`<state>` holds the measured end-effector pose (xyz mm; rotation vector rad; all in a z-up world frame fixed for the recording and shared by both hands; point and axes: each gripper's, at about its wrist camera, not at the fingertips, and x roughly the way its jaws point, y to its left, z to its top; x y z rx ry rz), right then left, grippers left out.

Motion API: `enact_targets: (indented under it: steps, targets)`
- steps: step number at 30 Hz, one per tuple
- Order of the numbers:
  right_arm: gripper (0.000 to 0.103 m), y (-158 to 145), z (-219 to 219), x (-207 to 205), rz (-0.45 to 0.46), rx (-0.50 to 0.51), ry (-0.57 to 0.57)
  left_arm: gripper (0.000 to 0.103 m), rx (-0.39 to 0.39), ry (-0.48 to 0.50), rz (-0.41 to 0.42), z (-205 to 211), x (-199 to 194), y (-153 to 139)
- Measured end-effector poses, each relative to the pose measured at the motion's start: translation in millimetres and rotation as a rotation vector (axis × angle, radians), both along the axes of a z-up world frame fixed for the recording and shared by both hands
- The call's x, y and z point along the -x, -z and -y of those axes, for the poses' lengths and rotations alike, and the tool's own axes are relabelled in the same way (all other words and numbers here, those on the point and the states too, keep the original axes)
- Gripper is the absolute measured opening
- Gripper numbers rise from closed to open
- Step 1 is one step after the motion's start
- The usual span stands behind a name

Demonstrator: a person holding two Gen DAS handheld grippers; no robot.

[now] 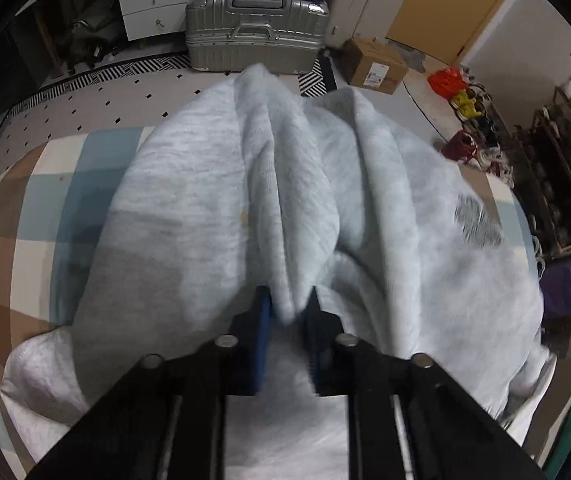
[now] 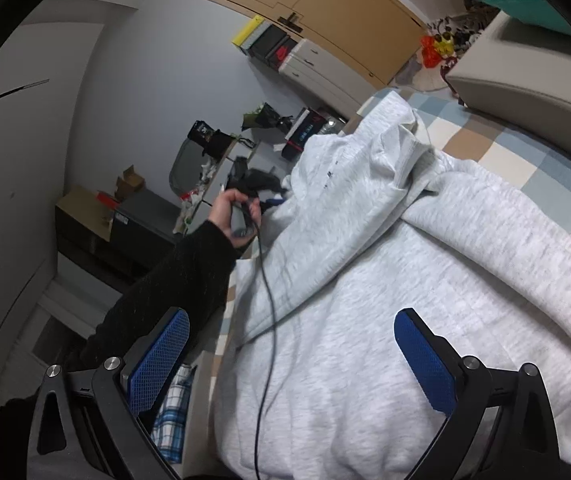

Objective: Fold large clothes
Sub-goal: 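Pinch the grey hoodie body with the left tool and lift it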

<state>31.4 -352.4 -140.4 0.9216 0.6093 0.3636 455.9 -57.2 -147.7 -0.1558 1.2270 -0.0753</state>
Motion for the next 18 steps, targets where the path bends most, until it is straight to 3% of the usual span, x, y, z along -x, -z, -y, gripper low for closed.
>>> enact_targets:
  steps: [5,8,12,15,18]
  targets:
    - [0.103,-5.4,-8.7,6.0,0.020,0.023,-0.002,0.005,-0.014,0.035,0.056,-8.5,35.6,-16.1]
    - [0.103,-7.6,-13.1,6.2,0.020,0.058,0.001,0.004,-0.031,0.112,0.122,-6.4,61.3,-35.9]
    - [0.103,-7.4,-15.6,5.6,0.013,0.072,0.003,0.004,0.028,0.184,0.182,-17.8,96.0,-62.1]
    - [0.103,-7.9,-18.7,4.4,0.009,0.078,-0.005,0.004,0.097,0.263,0.170,-16.1,125.0,-70.0]
    - [0.103,-9.6,-21.7,3.0,0.014,0.094,-0.014,0.008,0.101,0.309,0.115,-13.0,132.6,-57.3]
